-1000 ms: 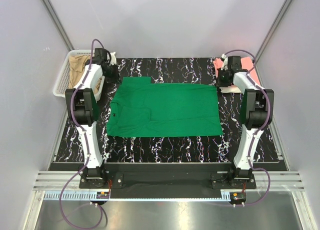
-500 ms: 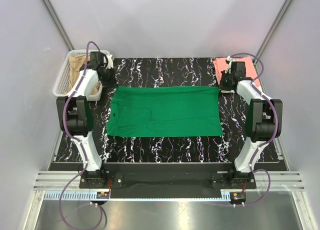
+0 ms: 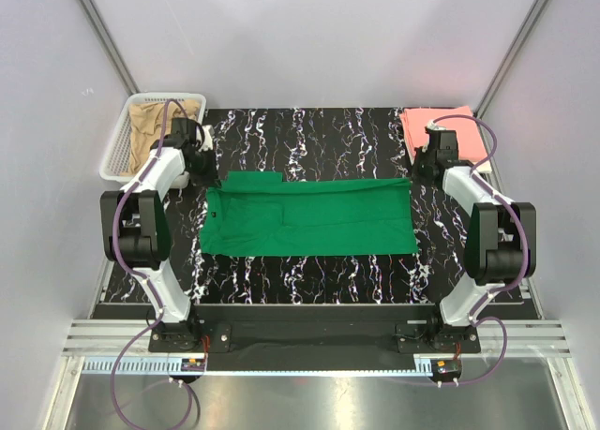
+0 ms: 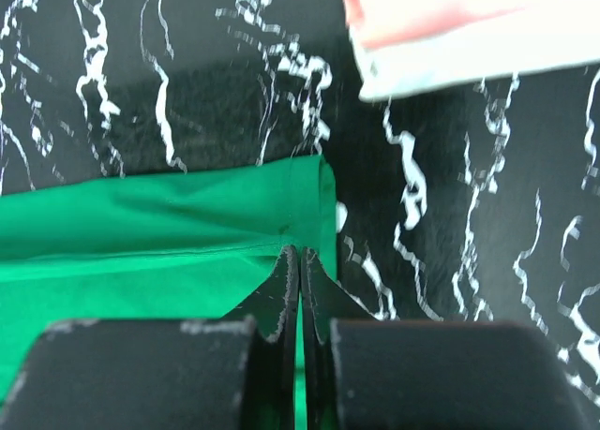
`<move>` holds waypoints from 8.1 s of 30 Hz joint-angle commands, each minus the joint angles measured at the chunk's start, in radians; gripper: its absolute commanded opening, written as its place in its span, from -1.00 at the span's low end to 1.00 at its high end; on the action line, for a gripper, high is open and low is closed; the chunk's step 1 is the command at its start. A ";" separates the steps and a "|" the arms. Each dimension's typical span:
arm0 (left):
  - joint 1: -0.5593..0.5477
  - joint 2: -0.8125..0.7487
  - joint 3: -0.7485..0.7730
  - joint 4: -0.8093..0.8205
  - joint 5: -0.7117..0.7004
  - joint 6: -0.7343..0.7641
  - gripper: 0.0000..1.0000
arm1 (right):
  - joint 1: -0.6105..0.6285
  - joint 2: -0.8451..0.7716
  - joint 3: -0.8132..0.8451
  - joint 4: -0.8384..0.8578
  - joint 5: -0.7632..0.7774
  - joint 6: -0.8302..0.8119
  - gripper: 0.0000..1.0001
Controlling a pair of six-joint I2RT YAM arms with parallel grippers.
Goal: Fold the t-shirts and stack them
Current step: Fold the tshirt
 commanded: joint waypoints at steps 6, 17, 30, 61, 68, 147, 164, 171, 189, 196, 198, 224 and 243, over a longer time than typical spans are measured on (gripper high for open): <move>-0.009 -0.116 -0.111 0.048 -0.067 -0.013 -1.00 | 0.026 -0.089 -0.072 -0.011 0.040 0.074 -1.00; -0.058 -0.124 -0.168 0.057 -0.133 -0.021 -0.85 | 0.027 -0.082 -0.056 -0.212 0.096 0.181 -0.52; -0.106 -0.182 -0.122 0.034 -0.178 -0.068 -0.46 | 0.219 -0.001 0.160 -0.250 0.035 0.301 -0.28; -0.015 -0.561 -0.486 0.396 0.050 -0.298 -0.16 | 0.652 0.873 1.148 -0.243 0.027 0.410 -0.12; -0.015 -0.561 -0.472 0.402 0.064 -0.297 -0.16 | 0.667 0.866 1.137 -0.275 0.040 0.383 -0.28; -0.150 -0.523 -0.782 0.596 -0.300 -0.668 0.01 | 0.808 -0.069 0.071 0.070 0.251 0.227 -0.42; -0.209 -0.423 -0.733 0.540 -0.416 -0.742 -0.05 | 0.501 -0.091 0.094 -0.323 0.458 0.674 -0.33; -0.212 -0.412 -0.716 0.539 -0.420 -0.740 -0.13 | 0.500 -0.059 0.105 -0.321 0.431 0.669 -0.35; -0.238 -0.366 -0.731 0.553 -0.453 -0.888 -0.26 | 0.500 -0.111 0.082 -0.306 0.388 0.689 -0.38; -0.241 -0.354 -0.733 0.545 -0.472 -0.883 -0.28 | 0.501 -0.118 0.044 -0.289 0.405 0.706 -0.38; -0.244 -0.356 -0.728 0.545 -0.476 -0.874 -0.45 | 0.501 -0.121 0.036 -0.286 0.403 0.706 -0.38; -0.289 -0.398 -0.667 0.514 -0.527 -0.799 -1.00 | 0.486 -0.186 -0.047 -0.301 0.398 0.864 -0.21; -0.293 -0.501 -0.638 0.428 -0.565 -0.694 -1.00 | 0.204 -0.131 -0.052 -0.548 0.412 1.235 -0.26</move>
